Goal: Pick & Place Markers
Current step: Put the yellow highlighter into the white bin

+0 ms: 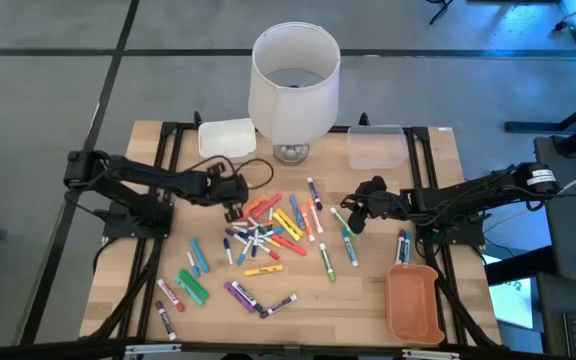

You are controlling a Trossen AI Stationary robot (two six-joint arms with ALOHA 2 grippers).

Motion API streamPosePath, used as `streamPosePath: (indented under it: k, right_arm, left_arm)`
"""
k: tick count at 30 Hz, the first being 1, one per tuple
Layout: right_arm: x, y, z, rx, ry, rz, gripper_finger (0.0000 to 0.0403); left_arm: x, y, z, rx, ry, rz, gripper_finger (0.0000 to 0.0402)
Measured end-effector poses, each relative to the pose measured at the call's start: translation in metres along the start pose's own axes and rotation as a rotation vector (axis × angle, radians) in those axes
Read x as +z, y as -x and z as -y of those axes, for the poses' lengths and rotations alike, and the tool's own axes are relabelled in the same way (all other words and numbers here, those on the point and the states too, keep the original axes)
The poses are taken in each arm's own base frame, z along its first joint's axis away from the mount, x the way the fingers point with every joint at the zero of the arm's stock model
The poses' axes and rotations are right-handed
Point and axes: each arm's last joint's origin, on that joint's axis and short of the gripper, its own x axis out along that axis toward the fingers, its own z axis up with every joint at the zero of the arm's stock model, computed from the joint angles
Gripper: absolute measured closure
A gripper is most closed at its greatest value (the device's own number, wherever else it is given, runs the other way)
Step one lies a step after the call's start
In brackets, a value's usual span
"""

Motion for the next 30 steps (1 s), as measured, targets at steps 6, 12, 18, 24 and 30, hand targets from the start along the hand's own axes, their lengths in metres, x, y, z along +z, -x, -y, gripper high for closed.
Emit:
streamPosePath:
  k: [6,12,18,24,30]
  right_arm:
    - [0.001,0.000,-0.001,0.006,-0.006,0.012,0.0280]
    - [0.001,0.000,-0.001,0.003,-0.003,0.014,0.0280]
    - [0.001,0.000,0.000,-0.003,-0.003,0.018,0.0280]
    - [0.001,0.000,0.000,-0.002,-0.003,0.018,0.0280]
    - [0.001,0.000,0.000,-0.002,-0.004,0.017,0.0280]
  left_arm:
    - [0.016,-0.002,-0.028,0.082,0.020,-0.009,0.0328]
    - [0.025,-0.006,-0.056,0.206,-0.015,-0.023,0.0324]
    - [0.023,-0.016,-0.087,0.264,0.061,-0.066,0.0322]
    - [0.027,-0.024,-0.111,0.253,0.126,-0.014,0.0307]
    - [0.025,-0.029,-0.124,0.226,0.214,-0.007,0.0288]
